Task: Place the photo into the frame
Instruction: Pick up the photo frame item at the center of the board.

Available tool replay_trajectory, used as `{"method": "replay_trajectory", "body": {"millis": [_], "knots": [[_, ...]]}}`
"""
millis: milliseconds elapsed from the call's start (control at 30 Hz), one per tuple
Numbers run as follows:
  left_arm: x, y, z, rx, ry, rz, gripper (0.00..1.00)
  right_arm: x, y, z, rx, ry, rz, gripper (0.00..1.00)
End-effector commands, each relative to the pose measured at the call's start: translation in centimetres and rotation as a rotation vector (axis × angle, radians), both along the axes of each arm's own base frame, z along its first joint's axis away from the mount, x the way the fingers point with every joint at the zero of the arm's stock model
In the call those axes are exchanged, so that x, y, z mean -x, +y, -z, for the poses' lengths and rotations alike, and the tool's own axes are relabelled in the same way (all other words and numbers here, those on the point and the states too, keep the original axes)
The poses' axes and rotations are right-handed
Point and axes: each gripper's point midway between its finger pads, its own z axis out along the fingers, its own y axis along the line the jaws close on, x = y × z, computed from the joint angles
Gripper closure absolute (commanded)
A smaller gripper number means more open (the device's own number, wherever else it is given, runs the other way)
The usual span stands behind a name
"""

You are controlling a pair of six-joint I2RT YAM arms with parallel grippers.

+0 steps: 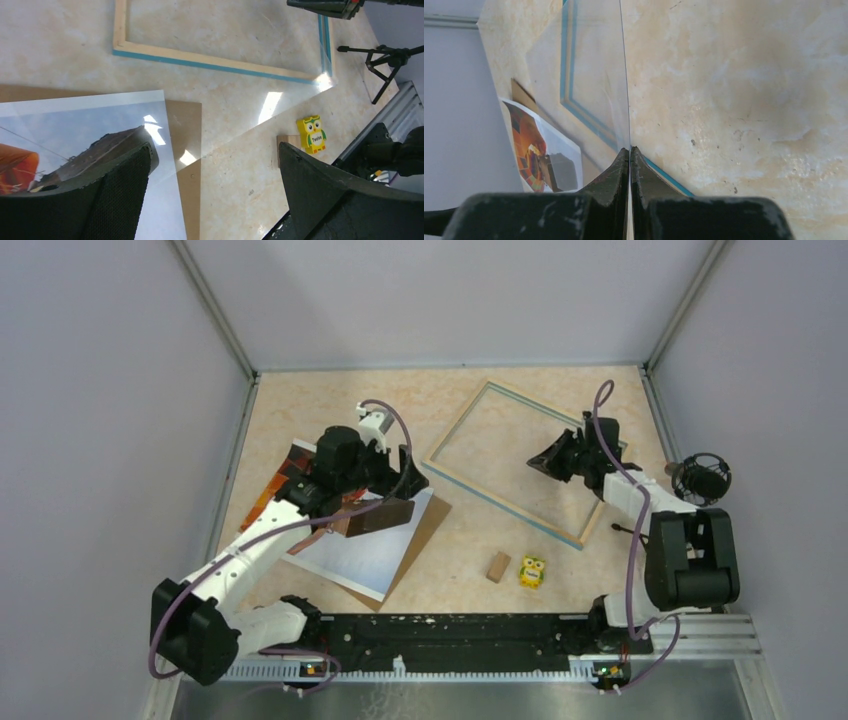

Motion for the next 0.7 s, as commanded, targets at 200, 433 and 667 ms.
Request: {"method": "replay_trajectory", "body": {"millis": [200, 433, 667], "knots": [[-1.1, -1.4, 7.4, 0.026, 0.23, -0.075, 0.02, -1.9, 2.1, 1.4, -0.136, -0.054, -0.161, 0.91], [0.0, -0.6, 13.4, 0.037, 0.408, -0.192, 0.02, -1.2, 2.7, 2.8, -0.186, -0.043, -0.294, 0.71], [1.1, -0.3, 14.7, 0.082, 0.41, -0.212, 0.02, -0.9, 4.1, 3.3, -0.283, -0.067, -0.387, 0.58]]}}
